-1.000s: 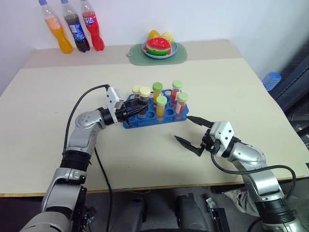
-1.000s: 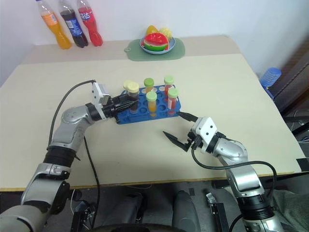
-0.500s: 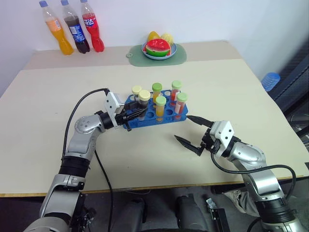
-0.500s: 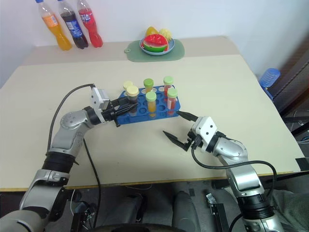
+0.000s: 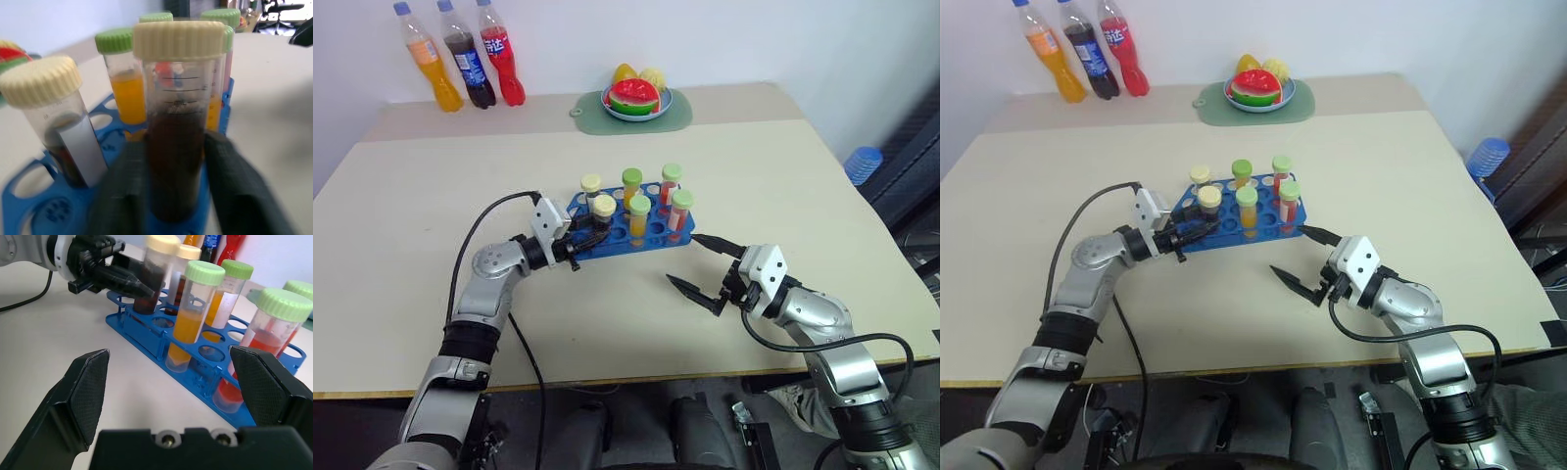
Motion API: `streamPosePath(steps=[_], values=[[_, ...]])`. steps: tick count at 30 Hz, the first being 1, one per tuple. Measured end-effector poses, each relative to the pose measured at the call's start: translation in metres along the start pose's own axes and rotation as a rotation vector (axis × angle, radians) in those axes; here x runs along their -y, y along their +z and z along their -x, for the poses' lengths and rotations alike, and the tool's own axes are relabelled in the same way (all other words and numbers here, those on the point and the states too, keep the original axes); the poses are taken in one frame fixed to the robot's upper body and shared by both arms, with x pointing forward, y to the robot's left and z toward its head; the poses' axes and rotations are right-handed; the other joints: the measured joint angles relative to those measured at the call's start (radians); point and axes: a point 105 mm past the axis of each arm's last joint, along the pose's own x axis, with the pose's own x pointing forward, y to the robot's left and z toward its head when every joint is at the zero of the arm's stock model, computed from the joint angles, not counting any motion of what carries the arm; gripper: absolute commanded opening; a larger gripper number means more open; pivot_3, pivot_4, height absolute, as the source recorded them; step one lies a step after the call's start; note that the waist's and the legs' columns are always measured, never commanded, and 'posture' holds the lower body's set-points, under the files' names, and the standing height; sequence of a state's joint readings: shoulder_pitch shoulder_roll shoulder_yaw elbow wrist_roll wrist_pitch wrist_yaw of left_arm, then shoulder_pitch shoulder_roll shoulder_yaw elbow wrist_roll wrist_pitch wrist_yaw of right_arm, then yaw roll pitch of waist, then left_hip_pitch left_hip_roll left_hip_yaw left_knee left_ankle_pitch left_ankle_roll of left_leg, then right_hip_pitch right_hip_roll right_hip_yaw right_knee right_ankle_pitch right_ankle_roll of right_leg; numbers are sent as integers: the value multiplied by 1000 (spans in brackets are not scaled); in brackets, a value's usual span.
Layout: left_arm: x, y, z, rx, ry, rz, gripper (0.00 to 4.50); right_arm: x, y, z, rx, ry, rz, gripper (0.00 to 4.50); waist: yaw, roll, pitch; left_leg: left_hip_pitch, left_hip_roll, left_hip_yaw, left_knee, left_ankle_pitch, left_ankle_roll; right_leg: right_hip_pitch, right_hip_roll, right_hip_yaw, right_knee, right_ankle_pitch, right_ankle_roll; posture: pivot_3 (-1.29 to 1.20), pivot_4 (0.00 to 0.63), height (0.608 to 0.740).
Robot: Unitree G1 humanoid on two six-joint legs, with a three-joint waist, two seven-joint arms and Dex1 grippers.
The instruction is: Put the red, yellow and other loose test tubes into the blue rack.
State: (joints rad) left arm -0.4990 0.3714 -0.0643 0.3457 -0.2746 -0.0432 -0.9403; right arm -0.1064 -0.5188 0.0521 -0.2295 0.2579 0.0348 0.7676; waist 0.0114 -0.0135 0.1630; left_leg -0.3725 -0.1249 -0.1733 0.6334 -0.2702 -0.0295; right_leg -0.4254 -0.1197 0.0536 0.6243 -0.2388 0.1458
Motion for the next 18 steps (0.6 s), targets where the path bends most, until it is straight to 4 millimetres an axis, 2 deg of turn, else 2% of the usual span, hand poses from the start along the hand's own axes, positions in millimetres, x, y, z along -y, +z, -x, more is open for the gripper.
streamPosePath(steps=[2,3,6,9,12,18], values=[[1,0,-1,0,18,15,4287,0,0,0,3,-5,-3,4336,0,-1,1,-1,0,0,0,0,0,-1,0,0,0,0,0,0,150,740],[1,3,-2,4,23,12,4475,0,0,0,2,-6,-4,4336,0,-1,1,-1,0,0,0,0,0,-1,0,0,0,0,0,0,150,740],[-4,22,2,42,60,-37,4475,0,-1,1,-2,-14,-12,4336,-1,-1,1,-1,0,0,0,1,-1,-1,0,0,0,0,0,0,150,740],[-10,34,17,83,129,-78,4475,2,-6,5,-17,-46,-35,4336,-5,-1,0,0,1,-1,-1,1,-2,-2,0,0,0,0,0,0,150,740],[-5,23,43,79,174,-68,4475,6,-13,11,-39,-105,-61,4336,-7,0,0,0,1,-1,-1,1,-2,-2,0,1,0,0,0,0,150,740],[6,-6,98,-70,289,-70,4475,9,-30,34,-103,-186,-100,4336,2,0,0,0,1,-1,-1,-2,2,-1,0,1,0,0,0,0,150,740]])
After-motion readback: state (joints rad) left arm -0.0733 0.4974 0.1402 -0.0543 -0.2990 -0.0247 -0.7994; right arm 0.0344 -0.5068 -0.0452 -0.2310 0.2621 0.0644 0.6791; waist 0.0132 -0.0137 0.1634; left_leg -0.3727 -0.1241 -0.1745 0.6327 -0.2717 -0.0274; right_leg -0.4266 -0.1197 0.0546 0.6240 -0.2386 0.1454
